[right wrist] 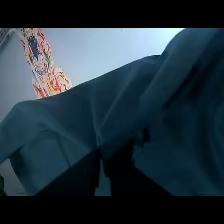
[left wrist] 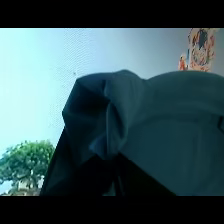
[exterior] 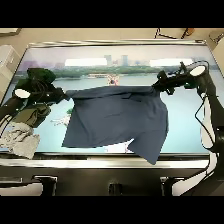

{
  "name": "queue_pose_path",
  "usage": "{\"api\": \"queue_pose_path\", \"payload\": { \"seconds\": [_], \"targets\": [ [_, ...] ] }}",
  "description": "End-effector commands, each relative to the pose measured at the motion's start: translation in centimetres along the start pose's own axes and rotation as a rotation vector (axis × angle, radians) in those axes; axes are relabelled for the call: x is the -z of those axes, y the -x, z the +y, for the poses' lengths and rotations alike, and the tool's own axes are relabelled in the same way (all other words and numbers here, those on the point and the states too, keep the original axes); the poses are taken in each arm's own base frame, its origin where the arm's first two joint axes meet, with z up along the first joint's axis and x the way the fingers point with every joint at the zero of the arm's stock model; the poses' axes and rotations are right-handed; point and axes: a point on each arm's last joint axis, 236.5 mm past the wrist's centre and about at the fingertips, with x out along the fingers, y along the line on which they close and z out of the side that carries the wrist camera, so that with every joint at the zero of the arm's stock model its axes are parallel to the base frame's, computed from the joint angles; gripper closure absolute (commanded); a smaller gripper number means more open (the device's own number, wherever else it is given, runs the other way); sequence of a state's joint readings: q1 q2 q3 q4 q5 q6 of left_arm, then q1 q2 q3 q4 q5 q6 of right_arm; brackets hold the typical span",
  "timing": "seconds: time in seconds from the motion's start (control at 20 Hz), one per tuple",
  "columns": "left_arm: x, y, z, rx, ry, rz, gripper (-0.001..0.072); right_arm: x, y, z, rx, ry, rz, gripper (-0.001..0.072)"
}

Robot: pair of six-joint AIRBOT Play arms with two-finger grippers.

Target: Fold the clothes and pants, and hang the long-sleeved shirts on hangers.

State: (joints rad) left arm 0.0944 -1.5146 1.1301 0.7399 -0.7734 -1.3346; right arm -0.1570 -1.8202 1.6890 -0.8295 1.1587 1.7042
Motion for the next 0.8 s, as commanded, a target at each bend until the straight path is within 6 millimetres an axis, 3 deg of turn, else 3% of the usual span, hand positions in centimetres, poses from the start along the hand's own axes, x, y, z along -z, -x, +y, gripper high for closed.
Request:
{"api": "queue_pose_path", "payload": {
  "seconds": [0.0,0.05,0.1,0.25,0.3,0.35,0.45,0.6,0.75],
  "targets": [
    [3.7,-0.1,0.2,0.040,0.035,0.179,0.0276,0.3,1.2,-1.0,-0.013,0.011,0.060,0.0361],
    [4.0,1.3,0.5,0.051,0.020,0.235,0.0013,0.3,3.2,-1.6,-0.011,0.032,0.078,0.0197],
    [3.9,3.2,1.3,0.053,-0.002,0.286,-0.0005,0.4,5.9,-2.9,0.012,0.048,0.102,0.0125],
    [4.5,9.4,6.1,-0.022,0.092,0.425,0.0015,4.1,13.8,-10.8,0.262,-0.008,0.251,0.0103],
    [5.7,10.8,7.9,-0.060,0.124,0.473,0.0160,5.8,16.0,-13.6,0.374,-0.027,0.303,0.0102],
    [7.4,11.6,9.6,-0.100,0.151,0.527,0.0245,6.8,17.3,-15.5,0.454,-0.050,0.310,0.0103],
    [12.0,11.6,10.8,-0.103,0.192,0.624,0.0247,8.2,17.6,-17.1,0.492,-0.072,0.274,0.0105],
    [18.3,10.5,11.3,-0.068,0.171,0.721,0.0248,10.5,15.7,-17.3,0.442,-0.095,0.278,0.0106],
    [21.3,9.6,11.5,-0.034,0.186,0.748,0.0248,12.6,14.6,-17.4,0.402,-0.120,0.345,0.0113]
  ]
}}
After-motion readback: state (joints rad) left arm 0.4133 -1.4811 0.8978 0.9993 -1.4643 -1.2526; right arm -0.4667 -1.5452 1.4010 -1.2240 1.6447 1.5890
